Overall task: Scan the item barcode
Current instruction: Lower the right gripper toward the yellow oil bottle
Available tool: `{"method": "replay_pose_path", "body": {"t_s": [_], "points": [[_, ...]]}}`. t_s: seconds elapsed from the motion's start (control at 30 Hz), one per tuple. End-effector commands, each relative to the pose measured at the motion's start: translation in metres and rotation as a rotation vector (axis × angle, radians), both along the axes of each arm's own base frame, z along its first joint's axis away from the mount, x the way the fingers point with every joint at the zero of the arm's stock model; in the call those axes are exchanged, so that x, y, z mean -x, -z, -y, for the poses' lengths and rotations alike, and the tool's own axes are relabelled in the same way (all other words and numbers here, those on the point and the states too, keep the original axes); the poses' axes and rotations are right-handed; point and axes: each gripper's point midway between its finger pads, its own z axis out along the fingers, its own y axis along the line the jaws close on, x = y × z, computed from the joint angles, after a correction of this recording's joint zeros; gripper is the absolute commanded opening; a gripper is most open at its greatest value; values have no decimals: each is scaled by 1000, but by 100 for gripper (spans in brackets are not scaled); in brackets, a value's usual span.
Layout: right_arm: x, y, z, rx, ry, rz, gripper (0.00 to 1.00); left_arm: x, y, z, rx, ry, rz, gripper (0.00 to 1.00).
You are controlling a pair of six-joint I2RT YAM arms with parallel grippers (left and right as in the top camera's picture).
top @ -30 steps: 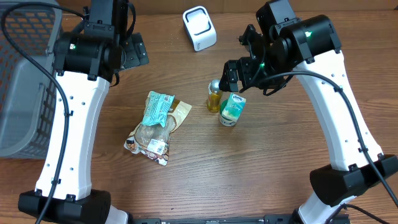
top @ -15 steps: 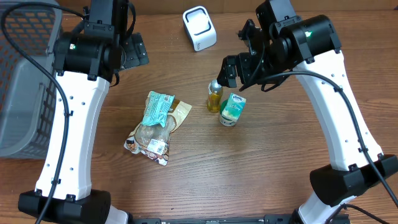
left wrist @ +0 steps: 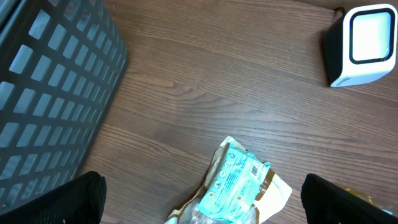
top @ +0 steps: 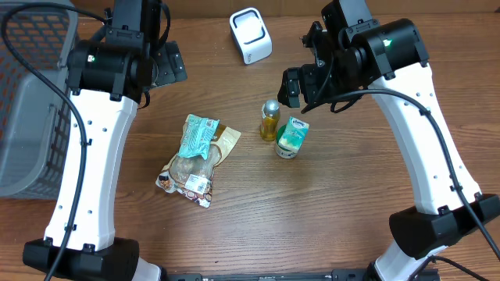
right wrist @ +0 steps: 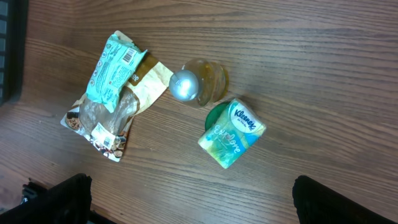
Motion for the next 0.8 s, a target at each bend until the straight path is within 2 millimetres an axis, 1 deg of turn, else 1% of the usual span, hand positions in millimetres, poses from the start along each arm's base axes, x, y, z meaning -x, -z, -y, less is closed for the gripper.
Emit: {"method": "replay_pose_path", "body": {"t_s": [0.0, 0.17, 0.23, 0.3, 0.37, 0.47, 0.57, 0.67, 0.77], "points": [[0, -10, 5, 0, 7, 34, 100, 3, -16, -2, -12, 5, 42, 100], [-2, -11, 6, -7, 14, 38, 100, 3, -16, -2, -12, 5, 42, 100], [-3, -15, 7, -41, 21, 33, 100, 3, -16, -2, -12, 5, 42, 100], [-6, -20, 12, -71, 67, 28, 100, 3, -16, -2, -12, 5, 42, 100], [-14, -23, 27, -80, 134, 29, 100, 3, -16, -2, -12, 5, 42, 100], [-22, -21, 53, -85, 234, 12, 100, 3, -16, -2, -12, 5, 42, 100], [-21, -16, 74, -80, 303, -29, 100, 3, -16, -2, -12, 5, 42, 100], [-14, -9, 74, -69, 302, -68, 100, 3, -16, -2, -12, 6, 42, 100], [-7, 2, 66, -56, 278, -108, 100, 3, -16, -2, -12, 6, 42, 100]]}}
